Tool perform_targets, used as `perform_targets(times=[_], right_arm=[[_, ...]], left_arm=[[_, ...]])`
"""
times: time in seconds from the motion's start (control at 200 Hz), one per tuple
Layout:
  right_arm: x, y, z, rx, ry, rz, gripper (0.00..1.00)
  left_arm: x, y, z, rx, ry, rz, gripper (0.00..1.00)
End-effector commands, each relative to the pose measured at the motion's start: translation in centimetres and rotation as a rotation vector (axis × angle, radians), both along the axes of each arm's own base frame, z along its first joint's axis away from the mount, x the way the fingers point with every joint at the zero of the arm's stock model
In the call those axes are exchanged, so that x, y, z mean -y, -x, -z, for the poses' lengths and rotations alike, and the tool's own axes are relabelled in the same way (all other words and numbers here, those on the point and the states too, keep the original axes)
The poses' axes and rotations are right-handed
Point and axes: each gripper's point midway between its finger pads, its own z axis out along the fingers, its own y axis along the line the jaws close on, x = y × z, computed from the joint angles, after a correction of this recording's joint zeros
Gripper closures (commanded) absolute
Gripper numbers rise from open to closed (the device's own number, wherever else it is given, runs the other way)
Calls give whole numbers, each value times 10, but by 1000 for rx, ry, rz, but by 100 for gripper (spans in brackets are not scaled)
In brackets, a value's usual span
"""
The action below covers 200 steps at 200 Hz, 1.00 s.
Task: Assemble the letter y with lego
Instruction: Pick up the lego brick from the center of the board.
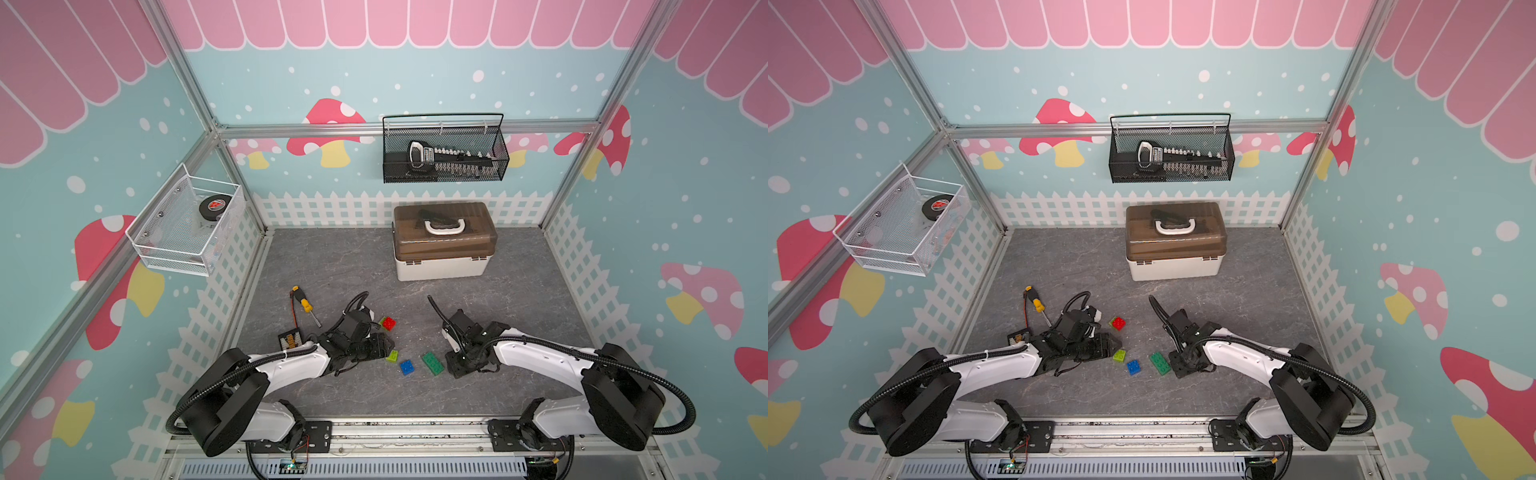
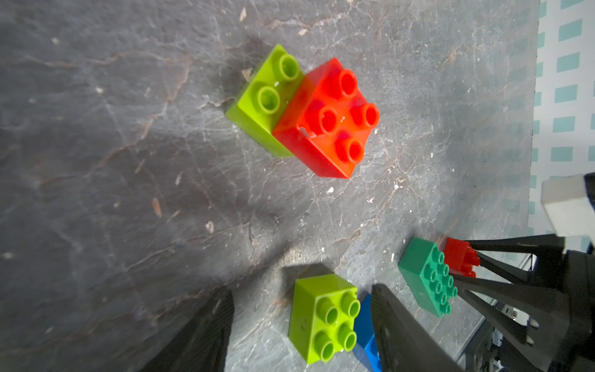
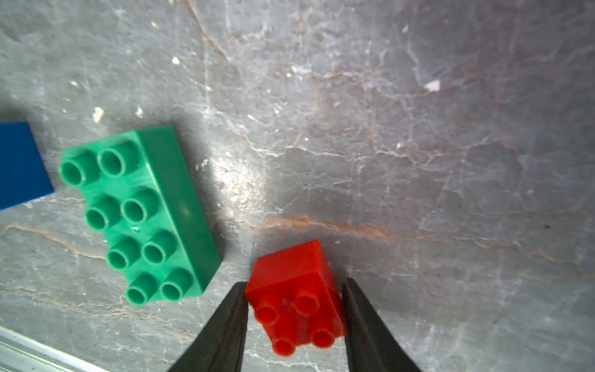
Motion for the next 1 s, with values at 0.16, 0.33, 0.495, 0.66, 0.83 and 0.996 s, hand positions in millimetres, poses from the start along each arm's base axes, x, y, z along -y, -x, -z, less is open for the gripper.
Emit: perform_targets(times=[0.16,0.33,0.495,0.66,0.83,0.996], right_arm=[[-1,2,-5,7,39,-32,60],[-2,-1,-4,14,72,-52,56],[-4,-1,-3,7,76,-61,63],[-4,-1,-2,4,86,-65,75],[-8,-13,-22,64,82,-77,81],[-33,-28,-48,110,2,-116,83]], left_arm=[[-2,0,6,-19,-12,-23,30],[-1,0,8,-25,-8,-23,30],[-2,1,8,-24,-14,-26,31],[-3,1,8,-20,-14,-26,31],[-1,-1,6,-19,-9,-23,31],[1,-2,6,-19,-4,-21,31]])
